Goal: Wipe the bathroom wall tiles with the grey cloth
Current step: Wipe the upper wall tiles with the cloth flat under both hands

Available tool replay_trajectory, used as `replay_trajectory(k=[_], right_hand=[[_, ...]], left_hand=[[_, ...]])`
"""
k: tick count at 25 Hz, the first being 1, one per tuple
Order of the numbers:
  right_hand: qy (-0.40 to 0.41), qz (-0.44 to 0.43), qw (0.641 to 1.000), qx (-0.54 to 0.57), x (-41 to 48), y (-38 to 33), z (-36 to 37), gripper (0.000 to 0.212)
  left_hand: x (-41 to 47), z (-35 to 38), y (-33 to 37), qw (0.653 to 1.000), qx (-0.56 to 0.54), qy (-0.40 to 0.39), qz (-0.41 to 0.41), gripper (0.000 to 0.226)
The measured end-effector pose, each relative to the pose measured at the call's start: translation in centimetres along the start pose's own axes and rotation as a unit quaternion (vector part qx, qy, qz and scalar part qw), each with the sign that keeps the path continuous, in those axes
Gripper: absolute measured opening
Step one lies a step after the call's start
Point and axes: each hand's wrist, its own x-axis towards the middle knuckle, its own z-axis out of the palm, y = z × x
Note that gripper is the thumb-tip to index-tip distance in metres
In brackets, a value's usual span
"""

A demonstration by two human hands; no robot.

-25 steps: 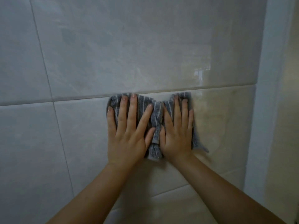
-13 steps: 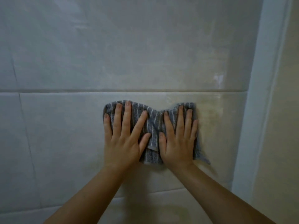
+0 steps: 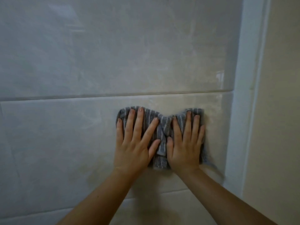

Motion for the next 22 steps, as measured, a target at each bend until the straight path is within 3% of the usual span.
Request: replay_trajectory(k=[4,9,12,16,22], right_hand=[[-0.006,-0.057,0.998,0.003,5.2,1.2,-1.0,0.061],[0.034,-0.018,0.999,0.007,10.2,5.1,-1.5,0.055],[0.044,0.037,0.998,0.011,6.1,5.9,-0.7,0.057],[0.007,0.012,1.000,-0.012,1.0,5.7,-0.2,0.060],[0.034,0.002,0.999,0.009,11.4,7.4,-2.0,0.056]], left_hand=[[4.9,-0.5,0.4,1.000,-0.005,0.019,-0.019,0.062],[10.5,0.0,3.7,0.996,-0.017,0.034,-0.084,0.062],[7.5,0.8,5.6,0.999,-0.029,0.021,-0.040,0.061],[3.6,1.4,6.5,1.000,-0.013,-0.004,0.017,0.062],[13.0,0.2,5.8,0.997,-0.041,0.051,-0.041,0.058]])
